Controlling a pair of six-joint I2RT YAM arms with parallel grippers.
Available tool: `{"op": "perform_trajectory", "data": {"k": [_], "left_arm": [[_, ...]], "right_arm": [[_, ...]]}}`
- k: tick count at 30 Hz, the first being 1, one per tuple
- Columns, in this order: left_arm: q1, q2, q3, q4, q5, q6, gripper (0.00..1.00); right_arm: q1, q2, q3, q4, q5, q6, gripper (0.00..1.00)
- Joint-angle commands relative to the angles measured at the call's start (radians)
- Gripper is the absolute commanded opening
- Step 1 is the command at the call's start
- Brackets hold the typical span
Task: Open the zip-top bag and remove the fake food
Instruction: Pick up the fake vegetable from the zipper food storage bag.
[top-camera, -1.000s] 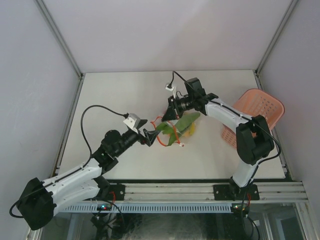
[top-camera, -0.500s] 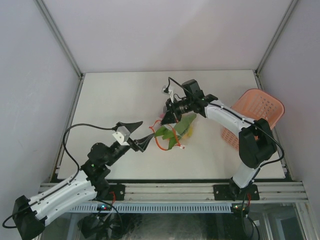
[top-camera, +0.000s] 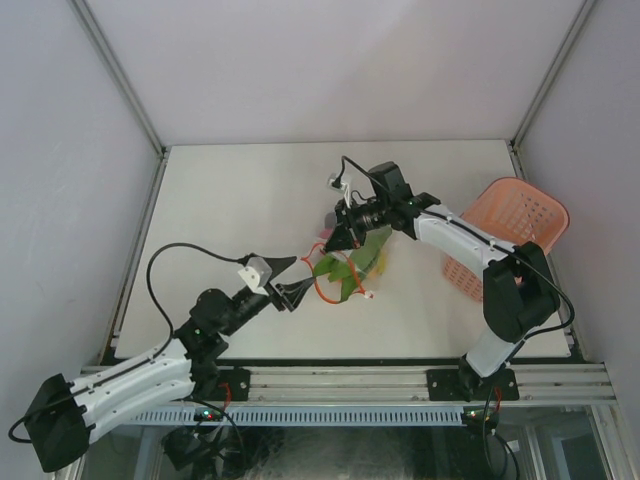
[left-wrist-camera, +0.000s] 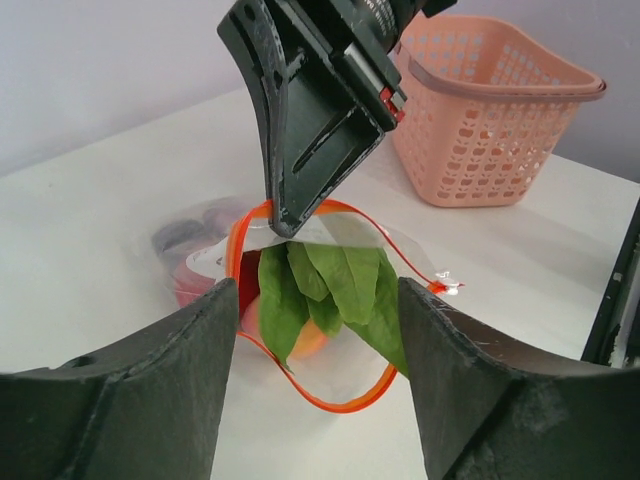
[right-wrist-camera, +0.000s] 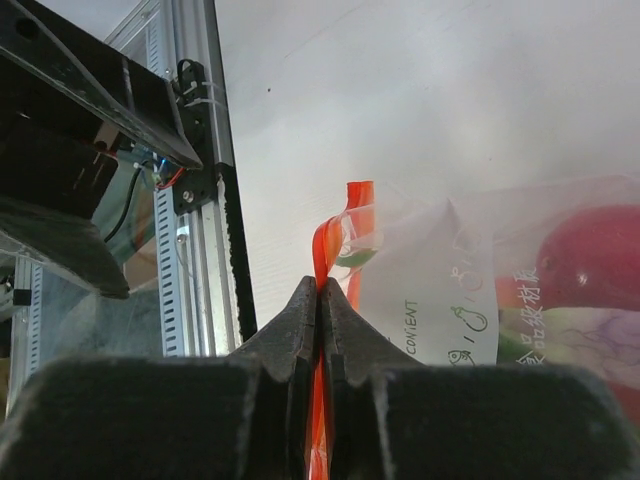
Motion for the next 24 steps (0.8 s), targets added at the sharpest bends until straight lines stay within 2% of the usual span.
{"op": "perform_trajectory", "data": {"k": [1,6,10,14,24], "left_arm": [[-0.006,0.054,-0.017,0.122,-0.024,-0.060,0.66],[-0.014,0.091,-0.001,0.148,-0.005,0.021,0.57],[-0.021,0.131,0.067,0.050,0.055,0.146,0.57],[-0.023,0.249,0.102,0.030,0.072,0.227,0.62],[-0.105,0.474,0.129,0.242,-0.052,0.333,0.84]], "right_arm": [[-0.002,-0.042,0.013,0.036,-0.031,0.011,0.00],[0.009,-0.031,0.003,0.041,-0.047,0.022,0.00],[0.012,-0.027,0.000,0.046,-0.037,0.021,0.00],[0.006,-0.026,0.000,0.039,-0.023,0.020,0.00],[-0.004,-0.025,-0.002,0.041,-0.014,0.024,0.00]]}}
